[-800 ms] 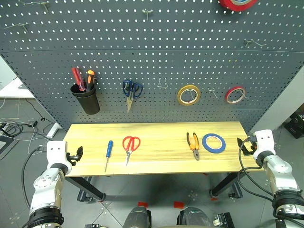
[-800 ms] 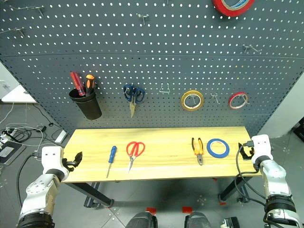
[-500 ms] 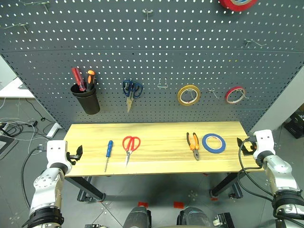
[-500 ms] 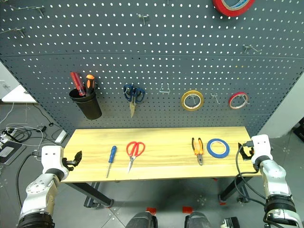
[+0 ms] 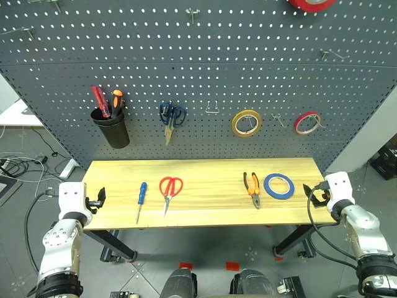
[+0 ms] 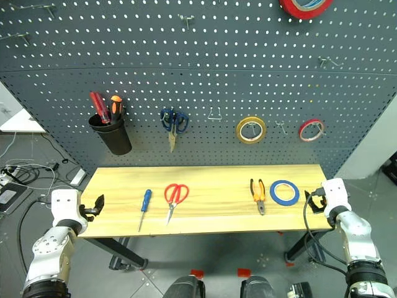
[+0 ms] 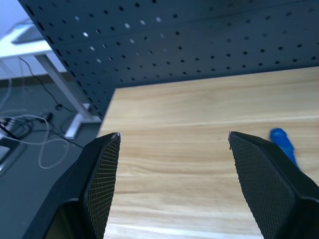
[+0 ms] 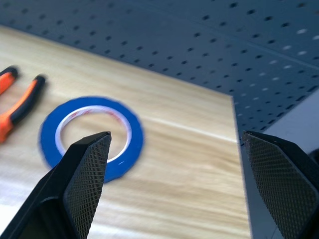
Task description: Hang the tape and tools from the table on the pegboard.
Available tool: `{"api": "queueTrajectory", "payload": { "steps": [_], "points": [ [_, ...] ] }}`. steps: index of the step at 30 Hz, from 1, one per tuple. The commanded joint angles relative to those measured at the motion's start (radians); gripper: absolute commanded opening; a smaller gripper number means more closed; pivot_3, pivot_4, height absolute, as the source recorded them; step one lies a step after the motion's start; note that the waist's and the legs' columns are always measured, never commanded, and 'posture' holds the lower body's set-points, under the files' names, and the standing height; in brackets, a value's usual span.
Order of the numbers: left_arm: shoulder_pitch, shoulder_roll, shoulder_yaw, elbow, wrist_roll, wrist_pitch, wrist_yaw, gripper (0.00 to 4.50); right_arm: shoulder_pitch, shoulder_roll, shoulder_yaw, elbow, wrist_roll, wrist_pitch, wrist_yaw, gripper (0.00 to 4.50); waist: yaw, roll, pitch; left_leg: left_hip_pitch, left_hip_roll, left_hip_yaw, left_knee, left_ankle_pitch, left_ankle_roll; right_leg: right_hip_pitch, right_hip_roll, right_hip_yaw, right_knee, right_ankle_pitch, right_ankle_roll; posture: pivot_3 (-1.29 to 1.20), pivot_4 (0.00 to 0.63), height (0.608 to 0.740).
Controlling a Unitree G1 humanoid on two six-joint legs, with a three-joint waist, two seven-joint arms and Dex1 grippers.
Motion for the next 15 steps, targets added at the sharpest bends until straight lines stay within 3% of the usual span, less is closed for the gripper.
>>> {"api": "queueTrajectory", "payload": {
  "steps": [1,8,10,15],
  "points": [
    [0.032,-0.003,-0.008,-0.091,0.001,0.017,-0.008,3.66,0.038,-0.031,0.038,-0.161,-0.033,0.088,0.029,4.5,-0.003,0.0,0.016,-0.001,0.001,0.0,0.0,0.0,0.0,-0.001,0.0,0.0,0.0,0.0,0.0,0.05,0.136,0.74],
    [0.074,0.007,-0.135,-0.33,0.0,0.066,-0.151,3.66,0.099,-0.062,0.104,-0.437,-0.009,0.243,0.154,4.5,-0.005,-0.002,0.077,-0.006,0.002,0.001,0.0,0.0,0.0,-0.006,0.0,0.0,0.0,0.0,0.0,0.0,0.229,0.74],
    [0.052,0.025,-0.22,-0.43,0.008,0.066,-0.238,3.66,0.087,-0.087,0.148,-0.47,-0.019,0.255,0.215,4.5,-0.004,-0.002,0.094,-0.007,0.002,0.001,0.0,-0.001,0.0,-0.006,0.0,-0.001,-0.001,0.0,0.0,-0.01,0.263,0.74],
    [-0.06,0.055,-0.371,-0.567,0.012,0.11,-0.387,3.66,-0.033,-0.126,0.235,-0.383,-0.05,0.257,0.319,4.5,-0.007,-0.002,0.156,-0.008,0.002,0.002,0.001,-0.001,0.0,-0.006,-0.001,0.0,-0.003,0.0,-0.002,-0.02,0.319,0.74]
  ]
}}
